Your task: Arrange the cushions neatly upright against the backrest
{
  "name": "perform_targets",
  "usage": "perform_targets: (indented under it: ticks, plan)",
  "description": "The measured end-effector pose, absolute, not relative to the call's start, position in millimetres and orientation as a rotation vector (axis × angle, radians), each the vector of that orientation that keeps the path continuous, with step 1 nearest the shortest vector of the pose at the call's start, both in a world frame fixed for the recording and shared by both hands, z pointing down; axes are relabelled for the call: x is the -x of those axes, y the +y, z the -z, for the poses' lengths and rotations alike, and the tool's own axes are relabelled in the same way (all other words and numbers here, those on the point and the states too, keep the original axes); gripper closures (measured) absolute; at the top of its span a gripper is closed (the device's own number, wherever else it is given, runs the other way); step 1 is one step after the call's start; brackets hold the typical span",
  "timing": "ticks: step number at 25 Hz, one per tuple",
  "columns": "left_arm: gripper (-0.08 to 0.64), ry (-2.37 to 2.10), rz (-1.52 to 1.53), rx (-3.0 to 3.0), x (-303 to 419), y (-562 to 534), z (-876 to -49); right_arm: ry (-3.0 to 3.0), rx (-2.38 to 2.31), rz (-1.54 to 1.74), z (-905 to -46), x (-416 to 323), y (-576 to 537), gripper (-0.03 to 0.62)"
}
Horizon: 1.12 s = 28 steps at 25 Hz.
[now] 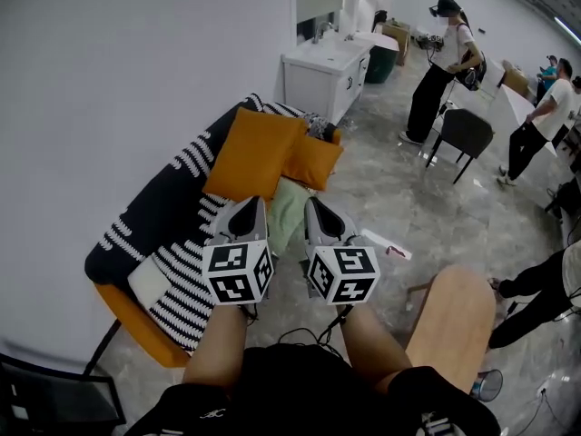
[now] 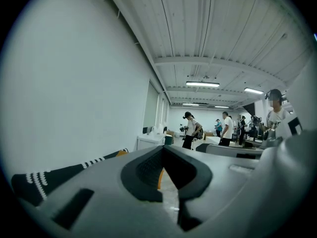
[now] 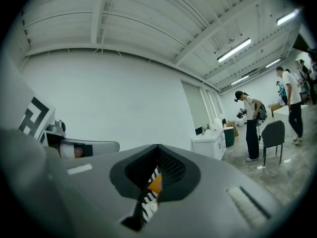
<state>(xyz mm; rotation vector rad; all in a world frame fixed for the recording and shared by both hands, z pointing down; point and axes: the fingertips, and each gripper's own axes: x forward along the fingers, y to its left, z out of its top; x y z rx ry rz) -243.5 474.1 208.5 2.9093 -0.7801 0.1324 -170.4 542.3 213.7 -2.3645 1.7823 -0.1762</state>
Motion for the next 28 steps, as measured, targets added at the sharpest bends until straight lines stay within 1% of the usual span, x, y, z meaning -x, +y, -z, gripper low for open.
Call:
perform_targets:
  ticks: [9, 16, 28]
  plan:
    - [0.554, -0.752, -0.127, -2.926, 208.8, 509.3, -212.1, 1.766, 2.353, 0.188, -222.7, 141.8, 582.8, 0.583]
    - [0.554, -0.68, -0.121, -2.951, 174.9, 523.9, -206.5, 1.732, 2.449, 0.013, -201.6, 115.3, 599.4, 0.583]
    - [0.554, -0.572, -0.123, -2.978, 121.2, 503.7, -216.9, 1.624, 2.543, 0.013, -212.0, 63.9, 579.8, 0.583]
